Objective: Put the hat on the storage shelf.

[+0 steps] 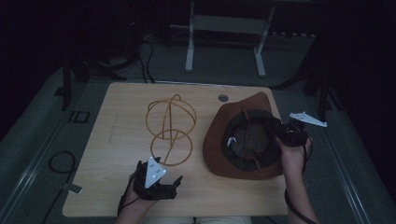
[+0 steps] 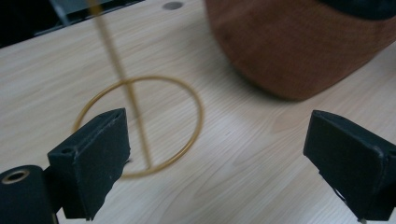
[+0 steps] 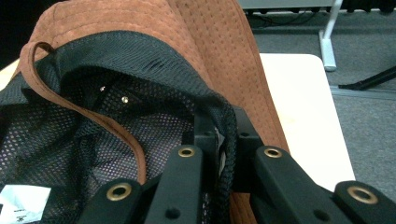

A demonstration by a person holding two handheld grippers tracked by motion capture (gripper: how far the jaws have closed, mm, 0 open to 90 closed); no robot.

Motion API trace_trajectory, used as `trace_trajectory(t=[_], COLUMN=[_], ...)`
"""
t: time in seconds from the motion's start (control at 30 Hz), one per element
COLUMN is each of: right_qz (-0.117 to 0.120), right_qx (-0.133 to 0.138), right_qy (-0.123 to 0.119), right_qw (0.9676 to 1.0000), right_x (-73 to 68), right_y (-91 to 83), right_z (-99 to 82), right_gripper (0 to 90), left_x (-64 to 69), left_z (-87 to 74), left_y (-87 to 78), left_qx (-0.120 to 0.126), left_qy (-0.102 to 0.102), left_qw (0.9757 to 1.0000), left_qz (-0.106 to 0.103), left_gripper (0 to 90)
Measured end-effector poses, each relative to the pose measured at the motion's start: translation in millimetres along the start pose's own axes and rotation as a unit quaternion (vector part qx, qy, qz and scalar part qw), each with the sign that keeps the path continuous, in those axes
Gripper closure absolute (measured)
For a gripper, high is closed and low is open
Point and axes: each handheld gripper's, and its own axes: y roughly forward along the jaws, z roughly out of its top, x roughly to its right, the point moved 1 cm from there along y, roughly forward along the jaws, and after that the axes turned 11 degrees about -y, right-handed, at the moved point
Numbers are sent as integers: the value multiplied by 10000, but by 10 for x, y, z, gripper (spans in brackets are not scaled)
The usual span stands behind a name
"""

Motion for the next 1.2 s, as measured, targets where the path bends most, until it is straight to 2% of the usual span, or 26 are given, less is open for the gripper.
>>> trace_trajectory(t=[0.27, 0.33, 0.53, 0.7, 0.8, 0.97, 1.03, 1.13, 1.2], right_qz=[80, 97, 119, 110, 97, 208, 191, 167, 182], right_qx=[55, 62, 115, 171, 206, 270, 289, 327, 350], right_qy=[74, 93, 152, 173, 144, 123, 103, 71, 49], right_qw=[9999, 9999, 9997, 9996, 9996, 9993, 9993, 9993, 9992], right_x=[-5, -4, -1, -7, -23, -42, -65, -89, -102], right_y=[-115, -134, -192, -238, -264, -267, -271, -294, -312], right_z=[-52, -72, -108, -98, -83, -63, -57, -46, -37], right_gripper=[849, 849, 848, 848, 847, 846, 846, 846, 846], left_x=[312, 372, 557, 669, 718, 787, 781, 778, 776], left_z=[362, 432, 680, 908, 1040, 1223, 1286, 1350, 1382], left_y=[265, 332, 494, 649, 769, 931, 996, 1107, 1182], left_qx=[-134, -158, -125, -71, -129, -88, -42, -131, -224], left_qy=[340, 342, 466, 415, 422, 521, 406, 435, 267], left_qw=[9987, 9980, 9964, 9954, 9942, 9951, 9965, 9975, 9978], left_qz=[-369, -514, -699, -861, -979, -831, -734, -533, -561], left_gripper=[78, 78, 78, 86, 117, 140, 141, 148, 151])
